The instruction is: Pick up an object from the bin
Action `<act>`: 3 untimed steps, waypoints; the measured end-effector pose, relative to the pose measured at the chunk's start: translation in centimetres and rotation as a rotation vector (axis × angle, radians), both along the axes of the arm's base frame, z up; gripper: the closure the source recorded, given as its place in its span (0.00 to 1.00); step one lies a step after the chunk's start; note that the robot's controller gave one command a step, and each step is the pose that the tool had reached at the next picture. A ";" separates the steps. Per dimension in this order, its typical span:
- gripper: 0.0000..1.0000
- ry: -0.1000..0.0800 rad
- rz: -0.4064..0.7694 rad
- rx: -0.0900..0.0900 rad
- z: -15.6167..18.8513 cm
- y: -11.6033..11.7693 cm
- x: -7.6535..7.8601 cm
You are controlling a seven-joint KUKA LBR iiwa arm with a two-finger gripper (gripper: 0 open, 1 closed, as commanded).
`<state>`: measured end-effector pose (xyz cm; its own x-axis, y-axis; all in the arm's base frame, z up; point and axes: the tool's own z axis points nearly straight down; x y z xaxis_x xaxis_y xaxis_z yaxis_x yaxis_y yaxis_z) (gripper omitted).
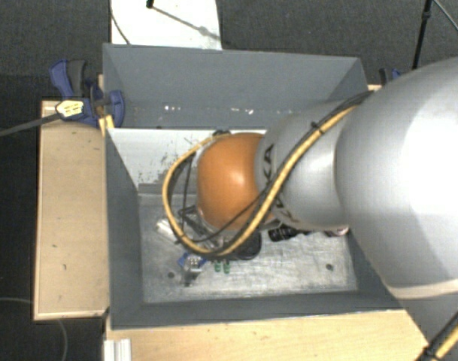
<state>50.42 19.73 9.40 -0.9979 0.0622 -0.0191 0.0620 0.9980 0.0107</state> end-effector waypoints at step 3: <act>0.00 0.012 0.173 -0.011 1.2 -5.2 1.6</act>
Offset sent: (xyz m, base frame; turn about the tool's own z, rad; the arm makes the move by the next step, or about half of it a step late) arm 0.0000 0.0000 0.0000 0.0000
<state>52.05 14.52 10.60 -0.9938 -0.1106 -0.0068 -0.1106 0.9939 -0.0003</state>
